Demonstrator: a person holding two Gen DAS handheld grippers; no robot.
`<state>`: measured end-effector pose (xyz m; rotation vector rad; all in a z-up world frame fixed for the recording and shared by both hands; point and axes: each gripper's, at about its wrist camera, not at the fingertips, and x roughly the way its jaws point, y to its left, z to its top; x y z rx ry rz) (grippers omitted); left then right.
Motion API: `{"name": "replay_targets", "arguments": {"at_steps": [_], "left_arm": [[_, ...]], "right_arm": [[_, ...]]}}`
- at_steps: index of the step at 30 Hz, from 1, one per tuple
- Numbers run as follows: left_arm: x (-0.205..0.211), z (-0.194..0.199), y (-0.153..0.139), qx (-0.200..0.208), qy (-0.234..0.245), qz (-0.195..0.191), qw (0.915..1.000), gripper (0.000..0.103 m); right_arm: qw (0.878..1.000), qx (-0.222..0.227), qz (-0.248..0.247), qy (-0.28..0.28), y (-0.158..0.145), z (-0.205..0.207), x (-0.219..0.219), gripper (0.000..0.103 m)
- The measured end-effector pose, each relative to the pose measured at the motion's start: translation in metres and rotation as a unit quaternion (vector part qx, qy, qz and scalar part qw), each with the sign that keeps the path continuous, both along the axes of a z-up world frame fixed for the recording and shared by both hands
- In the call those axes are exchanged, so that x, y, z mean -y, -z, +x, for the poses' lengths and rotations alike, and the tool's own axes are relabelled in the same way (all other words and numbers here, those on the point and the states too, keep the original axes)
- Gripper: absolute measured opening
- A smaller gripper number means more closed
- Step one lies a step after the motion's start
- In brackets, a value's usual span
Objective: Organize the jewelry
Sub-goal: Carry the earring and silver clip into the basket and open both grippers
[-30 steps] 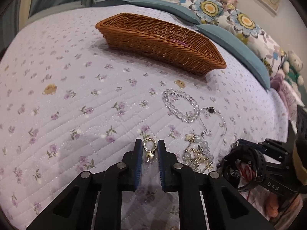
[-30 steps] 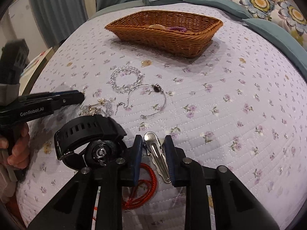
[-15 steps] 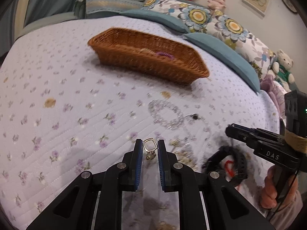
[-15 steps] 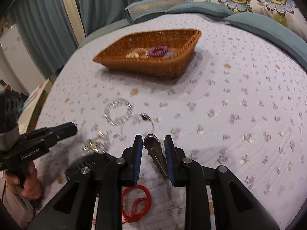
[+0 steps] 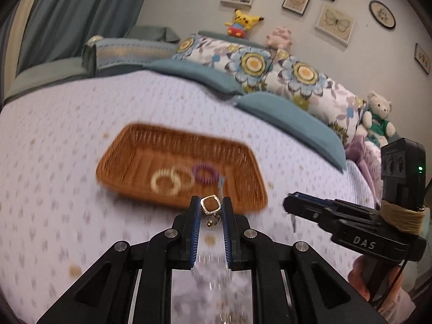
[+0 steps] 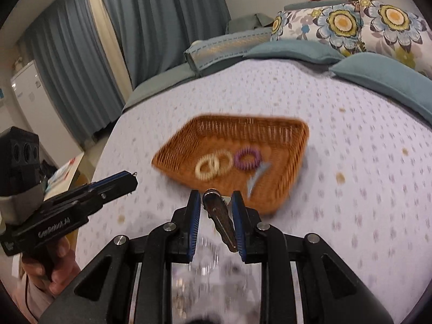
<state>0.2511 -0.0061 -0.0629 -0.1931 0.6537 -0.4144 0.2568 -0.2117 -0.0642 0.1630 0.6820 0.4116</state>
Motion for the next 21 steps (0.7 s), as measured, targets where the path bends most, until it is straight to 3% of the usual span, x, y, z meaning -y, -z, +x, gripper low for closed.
{"name": "replay_targets", "arguments": {"at_steps": [5, 11, 21], "left_arm": [[0.008, 0.054, -0.003, -0.001, 0.012, -0.005, 0.9999, 0.016], [0.013, 0.121, 0.029, -0.041, 0.007, -0.011, 0.9991, 0.016], [0.017, 0.155, 0.069, -0.072, 0.004, -0.004, 0.9974, 0.016]], "right_arm": [[1.000, -0.011, -0.002, 0.022, 0.000, 0.058, -0.008, 0.027], [0.998, -0.051, 0.005, 0.044, 0.025, 0.121, -0.009, 0.027], [0.994, -0.099, -0.011, 0.052, 0.066, 0.161, -0.017, 0.027]]}}
